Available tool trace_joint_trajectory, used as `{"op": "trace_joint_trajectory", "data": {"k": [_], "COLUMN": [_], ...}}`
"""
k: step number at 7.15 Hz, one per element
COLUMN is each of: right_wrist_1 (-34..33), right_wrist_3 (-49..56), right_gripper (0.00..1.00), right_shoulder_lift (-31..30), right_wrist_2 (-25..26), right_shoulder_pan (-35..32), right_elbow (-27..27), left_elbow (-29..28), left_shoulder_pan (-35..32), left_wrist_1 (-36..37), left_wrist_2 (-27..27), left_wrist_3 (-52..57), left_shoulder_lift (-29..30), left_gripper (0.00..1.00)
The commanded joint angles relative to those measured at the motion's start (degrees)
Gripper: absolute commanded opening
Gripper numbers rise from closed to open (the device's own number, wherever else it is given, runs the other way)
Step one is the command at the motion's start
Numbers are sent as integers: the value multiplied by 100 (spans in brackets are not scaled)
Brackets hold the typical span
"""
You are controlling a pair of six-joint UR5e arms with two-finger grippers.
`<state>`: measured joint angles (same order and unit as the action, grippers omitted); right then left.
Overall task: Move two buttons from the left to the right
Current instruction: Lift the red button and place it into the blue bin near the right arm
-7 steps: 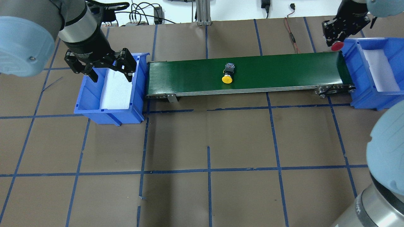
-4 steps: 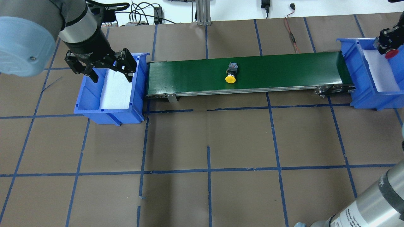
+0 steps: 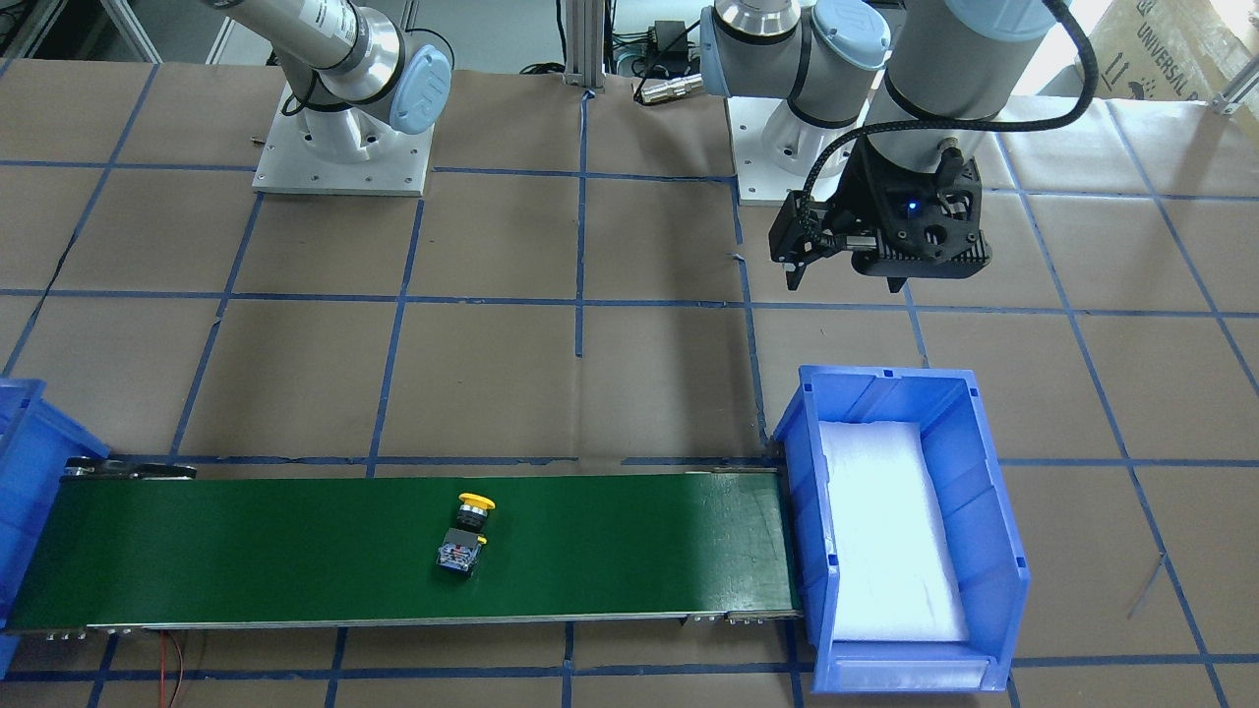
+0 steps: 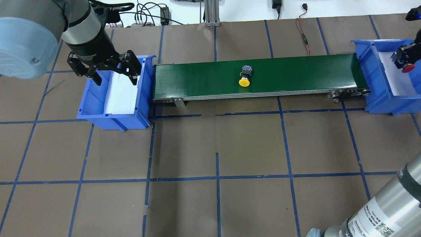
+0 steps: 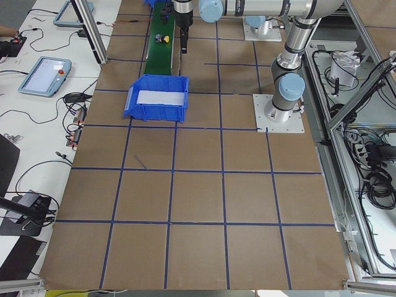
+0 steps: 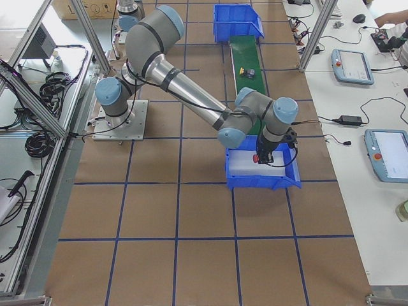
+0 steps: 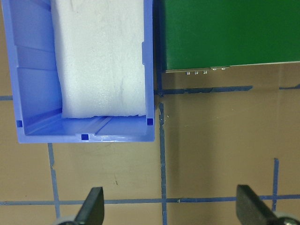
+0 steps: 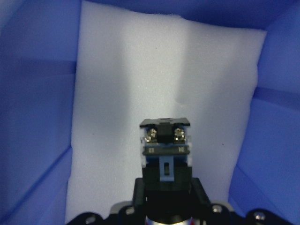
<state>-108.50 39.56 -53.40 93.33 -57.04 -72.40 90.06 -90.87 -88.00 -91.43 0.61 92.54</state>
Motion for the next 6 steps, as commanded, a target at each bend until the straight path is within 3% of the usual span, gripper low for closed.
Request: {"op": "trace_joint_trajectory", "data": {"k": [1,3,5,6], "right_wrist_1": [-101,-92,-101,-75], "right_wrist_3": [-219,-238,-212,-177], "right_gripper": [28,59,77,77], "right_shoulder_lift": [164,208,173,111], "right_wrist_2": [27,27,45,115], "right_shoulder_pan": [-18,-26,-35,-61], "right_elbow": [6,6,50,137], "left_elbow": [11,-15,-6,-15], "left_shoulder_pan": [-27,-19,-19,-19], "left_wrist_1": [2,2,2,10], "left_wrist_2": [20,11,20,20], "left_wrist_3": [-26,-17,-26,-26], "left_shoulder_lift": [27,27,27,36], "left_gripper": [100,100,100,100]}}
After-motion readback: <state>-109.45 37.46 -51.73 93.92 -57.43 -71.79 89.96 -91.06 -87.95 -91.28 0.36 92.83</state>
